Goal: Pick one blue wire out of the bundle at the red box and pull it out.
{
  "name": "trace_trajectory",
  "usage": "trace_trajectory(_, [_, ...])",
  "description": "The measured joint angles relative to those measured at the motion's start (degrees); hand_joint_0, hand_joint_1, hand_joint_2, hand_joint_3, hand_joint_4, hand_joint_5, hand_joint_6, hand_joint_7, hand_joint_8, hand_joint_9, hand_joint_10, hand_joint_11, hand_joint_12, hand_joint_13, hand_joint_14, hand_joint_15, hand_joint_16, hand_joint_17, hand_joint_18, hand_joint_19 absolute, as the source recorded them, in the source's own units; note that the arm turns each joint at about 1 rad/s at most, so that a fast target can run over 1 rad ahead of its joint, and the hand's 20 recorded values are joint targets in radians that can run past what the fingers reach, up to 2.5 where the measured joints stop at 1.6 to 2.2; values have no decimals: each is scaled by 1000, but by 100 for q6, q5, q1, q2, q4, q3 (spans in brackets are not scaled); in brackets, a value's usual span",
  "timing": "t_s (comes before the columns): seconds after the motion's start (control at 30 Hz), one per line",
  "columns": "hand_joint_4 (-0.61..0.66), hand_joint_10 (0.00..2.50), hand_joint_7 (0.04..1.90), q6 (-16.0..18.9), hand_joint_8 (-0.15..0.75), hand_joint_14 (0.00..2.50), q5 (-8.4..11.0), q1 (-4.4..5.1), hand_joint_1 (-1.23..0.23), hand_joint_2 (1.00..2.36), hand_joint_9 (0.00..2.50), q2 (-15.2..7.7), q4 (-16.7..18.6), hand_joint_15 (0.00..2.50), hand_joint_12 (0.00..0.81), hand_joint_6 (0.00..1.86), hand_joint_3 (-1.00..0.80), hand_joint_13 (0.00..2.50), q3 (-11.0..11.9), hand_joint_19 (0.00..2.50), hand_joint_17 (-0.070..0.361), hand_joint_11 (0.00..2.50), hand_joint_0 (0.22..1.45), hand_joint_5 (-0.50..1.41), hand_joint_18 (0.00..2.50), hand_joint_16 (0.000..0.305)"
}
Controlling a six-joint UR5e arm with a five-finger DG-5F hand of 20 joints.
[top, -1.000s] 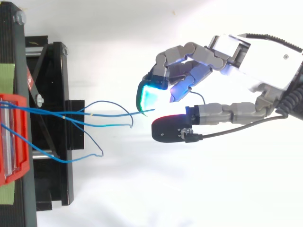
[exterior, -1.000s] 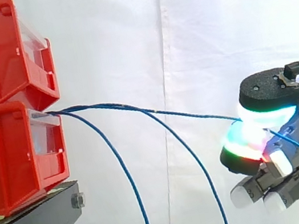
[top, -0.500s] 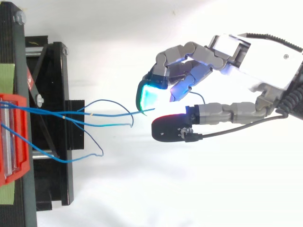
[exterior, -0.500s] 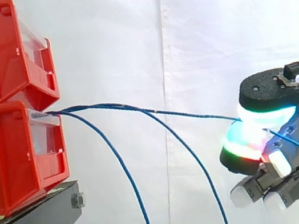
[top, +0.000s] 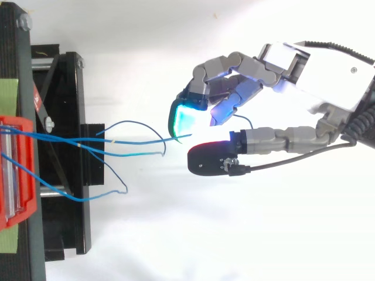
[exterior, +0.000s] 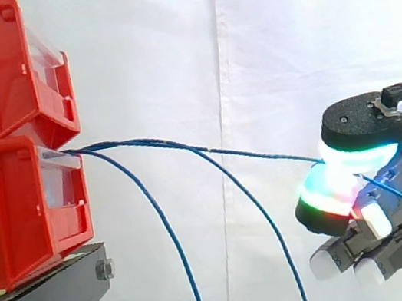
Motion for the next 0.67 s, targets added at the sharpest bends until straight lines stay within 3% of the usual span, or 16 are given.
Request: trace_trajectory(0.67, [-4, 15, 1082, 0, 293, 8, 0, 0, -798, 1001, 932, 2, 0, 229, 422, 860, 13, 546, -1, 318, 138, 494, 612, -97, 652, 61])
